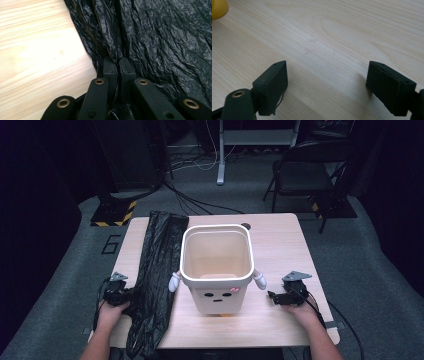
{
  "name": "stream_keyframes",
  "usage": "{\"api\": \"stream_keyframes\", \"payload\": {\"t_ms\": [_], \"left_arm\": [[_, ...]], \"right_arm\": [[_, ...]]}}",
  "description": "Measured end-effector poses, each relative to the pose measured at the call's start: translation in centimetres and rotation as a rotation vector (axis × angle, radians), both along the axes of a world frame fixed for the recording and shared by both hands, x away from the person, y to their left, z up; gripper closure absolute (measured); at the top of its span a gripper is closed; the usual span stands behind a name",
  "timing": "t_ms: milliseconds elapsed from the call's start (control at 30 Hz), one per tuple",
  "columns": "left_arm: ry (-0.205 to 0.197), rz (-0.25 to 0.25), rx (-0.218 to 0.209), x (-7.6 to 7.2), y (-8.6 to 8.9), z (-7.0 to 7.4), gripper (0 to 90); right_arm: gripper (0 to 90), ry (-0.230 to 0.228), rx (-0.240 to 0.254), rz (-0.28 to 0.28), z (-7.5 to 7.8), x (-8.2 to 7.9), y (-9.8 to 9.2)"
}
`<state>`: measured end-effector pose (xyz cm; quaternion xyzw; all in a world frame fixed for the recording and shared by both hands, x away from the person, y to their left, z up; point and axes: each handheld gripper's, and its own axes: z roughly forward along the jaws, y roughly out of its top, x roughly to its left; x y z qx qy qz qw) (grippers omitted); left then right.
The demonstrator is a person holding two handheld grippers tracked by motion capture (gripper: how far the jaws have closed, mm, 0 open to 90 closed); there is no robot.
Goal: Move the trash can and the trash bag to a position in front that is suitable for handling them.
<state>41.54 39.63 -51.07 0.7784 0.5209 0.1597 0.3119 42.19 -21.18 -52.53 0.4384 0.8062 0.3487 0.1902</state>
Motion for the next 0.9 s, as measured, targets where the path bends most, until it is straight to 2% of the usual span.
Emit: {"api": "stream_keyframes", "payload": {"t_ms": [167, 233, 400, 467, 633, 767, 833, 900], "left_arm": [[0.001, 0.021, -0.028, -0.3, 1.4, 0.1, 85.8], [-0.005, 0.026, -0.034, -0.5, 1.7, 0.1, 82.8], [-0.067, 0.074, -0.032, -1.0, 2.0, 1.1, 51.7], [-0.077, 0.077, -0.036, -1.3, 2.1, 1.6, 47.4], [-0.099, 0.057, -0.043, -2.2, 2.6, 2.7, 43.4], [-0.116, 0.048, -0.083, -2.9, 3.0, 3.8, 43.5], [-0.121, 0.042, -0.121, -3.1, 3.0, 4.4, 44.5], [-0.124, 0.038, -0.126, -3.2, 3.0, 4.6, 44.5]], "right_arm": [[16.5, 0.0, -0.001, 0.001, 0.0, 0.0, 0.0], [16.5, 0.001, -0.001, 0.001, 0.0, 0.0, 0.0], [17.9, 0.003, -0.004, 0.002, 0.1, 0.0, 0.0], [20.8, 0.004, -0.005, 0.009, 0.2, -0.1, 0.0], [29.1, 0.022, -0.009, 0.014, 0.5, -0.3, 0.1], [35.2, 0.039, -0.031, 0.023, 0.9, -0.7, 0.2], [37.5, 0.043, -0.032, 0.032, 1.1, -0.9, 0.2], [39.1, 0.052, -0.025, 0.035, 1.4, -1.0, 0.3]]}}
